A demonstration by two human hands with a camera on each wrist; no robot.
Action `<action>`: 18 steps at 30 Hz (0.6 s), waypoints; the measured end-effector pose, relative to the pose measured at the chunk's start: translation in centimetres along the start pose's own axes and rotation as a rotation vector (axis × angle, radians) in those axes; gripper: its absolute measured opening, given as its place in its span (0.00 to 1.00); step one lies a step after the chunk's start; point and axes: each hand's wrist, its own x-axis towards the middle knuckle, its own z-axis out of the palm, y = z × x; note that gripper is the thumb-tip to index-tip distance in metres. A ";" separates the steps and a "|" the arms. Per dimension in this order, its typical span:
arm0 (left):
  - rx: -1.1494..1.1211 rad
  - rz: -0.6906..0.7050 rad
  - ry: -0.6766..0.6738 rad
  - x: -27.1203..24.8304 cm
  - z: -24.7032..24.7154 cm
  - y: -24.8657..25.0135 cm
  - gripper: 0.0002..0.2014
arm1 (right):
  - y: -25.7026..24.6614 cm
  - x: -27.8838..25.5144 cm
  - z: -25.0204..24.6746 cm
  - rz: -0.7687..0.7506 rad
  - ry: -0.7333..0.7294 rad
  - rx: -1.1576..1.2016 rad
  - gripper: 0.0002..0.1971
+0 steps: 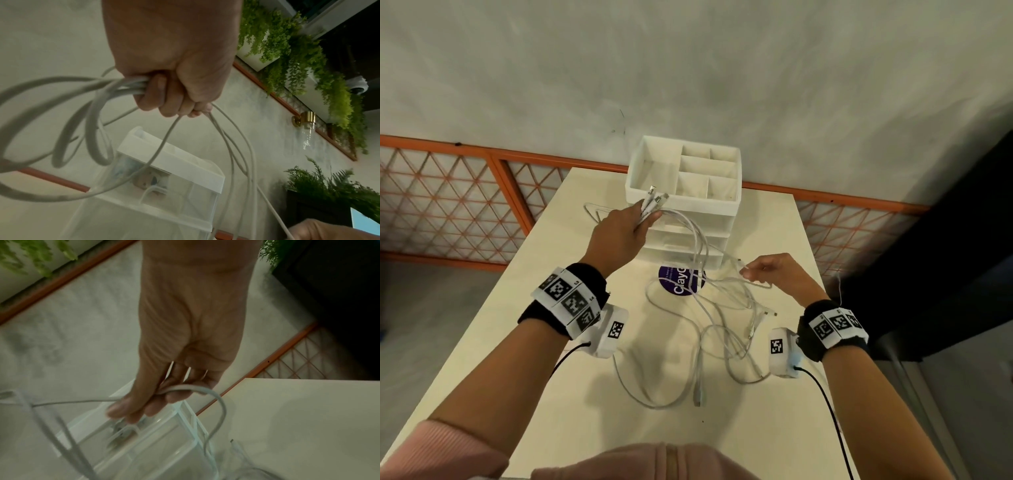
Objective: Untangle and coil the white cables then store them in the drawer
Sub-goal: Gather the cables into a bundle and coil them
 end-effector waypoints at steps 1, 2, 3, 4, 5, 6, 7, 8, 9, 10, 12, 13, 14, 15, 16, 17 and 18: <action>0.008 -0.016 0.023 0.2 -0.1 0.0 0.21 | -0.2 -0.4 0.2 0.014 -0.041 0.014 0.04; 0.018 -0.032 0.042 0.3 -0.2 0.1 0.22 | -0.4 -0.7 0.6 0.018 -0.079 0.018 0.05; 0.028 -0.043 0.056 0.4 -0.3 0.4 0.22 | -0.6 -0.9 1.0 0.013 -0.104 0.003 0.06; 0.034 -0.043 0.064 0.5 -0.4 0.6 0.22 | -0.5 -0.9 1.5 0.003 -0.112 -0.015 0.07; 0.033 -0.030 0.067 0.5 -0.3 0.9 0.22 | -0.5 -0.9 2.0 0.009 -0.115 -0.034 0.07; 0.026 -0.015 0.065 0.5 -0.2 1.2 0.22 | -0.5 -0.8 2.4 0.031 -0.119 -0.045 0.06; 0.015 -0.004 0.061 0.4 -0.2 1.5 0.22 | -0.7 -0.9 2.7 0.055 -0.125 -0.029 0.11; 0.009 0.007 0.057 0.4 -0.1 1.7 0.22 | -0.9 -0.9 2.9 0.070 -0.127 0.005 0.22; 0.017 0.014 0.047 0.3 0.1 2.0 0.22 | -1.5 -0.9 3.1 0.063 -0.119 0.030 0.33; 0.041 0.022 0.029 0.2 0.2 2.2 0.22 | -2.4 -1.0 3.2 0.035 -0.103 0.049 0.41; 0.063 0.054 -0.009 -0.1 0.6 2.8 0.22 | -4.7 -0.8 3.5 -0.051 -0.087 0.066 0.44; 0.031 0.075 -0.026 -0.3 0.6 3.1 0.23 | -5.6 -0.5 3.8 -0.098 -0.086 0.048 0.40; -0.015 0.094 -0.034 -0.5 0.6 3.5 0.23 | -6.4 -0.2 4.1 -0.133 -0.085 0.017 0.33; -0.053 0.102 -0.029 -0.6 0.6 3.7 0.24 | -7.0 0.1 4.3 -0.155 -0.085 -0.010 0.24; -0.080 0.099 -0.012 -0.6 0.5 3.8 0.24 | -7.3 0.5 4.5 -0.167 -0.088 -0.021 0.16; -0.096 0.086 0.009 -0.6 0.4 3.7 0.23 | -7.3 0.7 4.6 -0.169 -0.099 -0.019 0.12; -0.110 0.073 0.037 -0.5 0.2 3.4 0.22 | -7.1 0.8 4.6 -0.164 -0.112 -0.023 0.10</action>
